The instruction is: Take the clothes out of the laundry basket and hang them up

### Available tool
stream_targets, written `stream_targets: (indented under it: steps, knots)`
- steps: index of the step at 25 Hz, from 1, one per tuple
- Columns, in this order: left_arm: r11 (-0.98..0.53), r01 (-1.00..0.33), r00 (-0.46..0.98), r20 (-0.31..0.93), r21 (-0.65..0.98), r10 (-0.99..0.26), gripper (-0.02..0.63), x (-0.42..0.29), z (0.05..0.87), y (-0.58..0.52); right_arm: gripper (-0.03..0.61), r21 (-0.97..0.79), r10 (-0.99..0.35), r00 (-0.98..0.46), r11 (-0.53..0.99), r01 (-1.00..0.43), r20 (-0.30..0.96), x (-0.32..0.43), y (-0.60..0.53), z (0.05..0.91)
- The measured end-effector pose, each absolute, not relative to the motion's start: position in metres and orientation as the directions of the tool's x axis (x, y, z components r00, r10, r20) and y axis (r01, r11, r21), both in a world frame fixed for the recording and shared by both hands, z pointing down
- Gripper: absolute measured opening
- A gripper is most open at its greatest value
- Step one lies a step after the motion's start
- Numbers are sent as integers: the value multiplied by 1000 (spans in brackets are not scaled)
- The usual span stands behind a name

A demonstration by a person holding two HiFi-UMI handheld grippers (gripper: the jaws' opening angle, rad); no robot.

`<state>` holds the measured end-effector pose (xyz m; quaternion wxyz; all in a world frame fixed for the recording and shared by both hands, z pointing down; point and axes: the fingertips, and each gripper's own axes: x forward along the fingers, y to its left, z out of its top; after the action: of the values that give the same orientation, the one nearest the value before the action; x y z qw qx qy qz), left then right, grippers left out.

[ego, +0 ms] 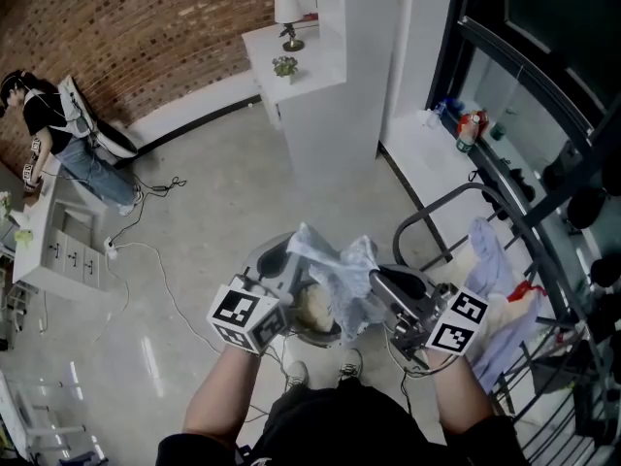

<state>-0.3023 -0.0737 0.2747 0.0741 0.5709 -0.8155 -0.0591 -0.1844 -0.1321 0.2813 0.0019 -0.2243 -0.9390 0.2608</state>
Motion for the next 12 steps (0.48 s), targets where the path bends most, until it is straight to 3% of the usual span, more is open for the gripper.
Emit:
stream_targets:
  steps: [12]
  knots:
    - [154,-967,-167,-49,205,-985,15,-291,218,-57,28,-490,293,-950,815,309,-111,-182,-94,277]
